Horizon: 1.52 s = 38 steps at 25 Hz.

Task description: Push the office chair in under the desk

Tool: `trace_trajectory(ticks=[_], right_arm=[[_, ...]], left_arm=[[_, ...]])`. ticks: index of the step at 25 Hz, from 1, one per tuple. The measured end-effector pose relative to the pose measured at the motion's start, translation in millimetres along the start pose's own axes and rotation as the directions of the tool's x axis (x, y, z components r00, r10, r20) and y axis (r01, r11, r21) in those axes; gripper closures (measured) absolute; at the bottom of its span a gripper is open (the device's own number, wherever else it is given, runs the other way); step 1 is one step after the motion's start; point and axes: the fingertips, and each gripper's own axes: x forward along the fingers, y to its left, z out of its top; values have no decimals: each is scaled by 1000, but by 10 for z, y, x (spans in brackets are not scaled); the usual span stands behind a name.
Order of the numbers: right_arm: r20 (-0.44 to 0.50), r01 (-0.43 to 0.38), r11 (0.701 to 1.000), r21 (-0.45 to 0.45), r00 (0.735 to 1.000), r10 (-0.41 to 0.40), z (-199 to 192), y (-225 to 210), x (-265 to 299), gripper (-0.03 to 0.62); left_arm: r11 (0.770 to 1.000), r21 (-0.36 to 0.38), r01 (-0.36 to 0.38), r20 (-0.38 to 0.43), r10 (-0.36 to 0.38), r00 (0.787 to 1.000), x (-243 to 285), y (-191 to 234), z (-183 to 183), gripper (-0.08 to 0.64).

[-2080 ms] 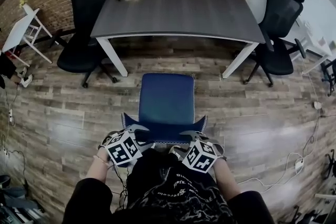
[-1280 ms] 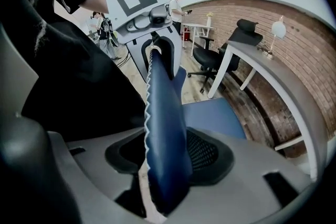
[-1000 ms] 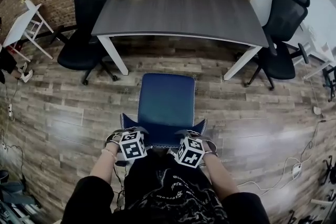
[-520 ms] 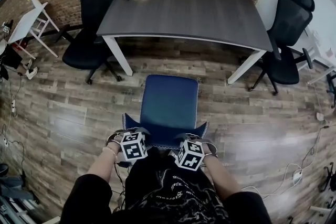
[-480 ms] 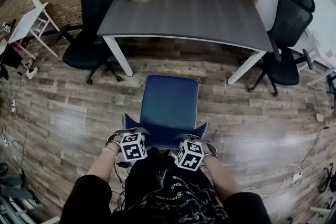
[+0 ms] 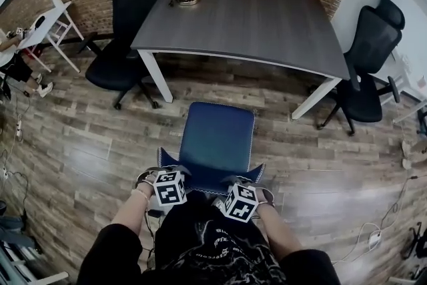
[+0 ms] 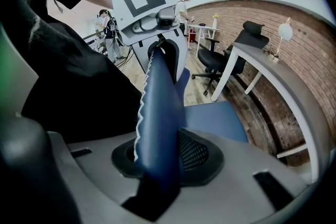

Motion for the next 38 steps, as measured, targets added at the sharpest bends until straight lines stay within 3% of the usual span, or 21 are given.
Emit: trace_trajectory(ticks=[38], right_arm=[[14, 17, 1000, -10, 1000, -16, -37, -599, -25, 494]], left_arm=[[1000, -12, -27, 11, 27, 1000, 64, 525, 203, 421]])
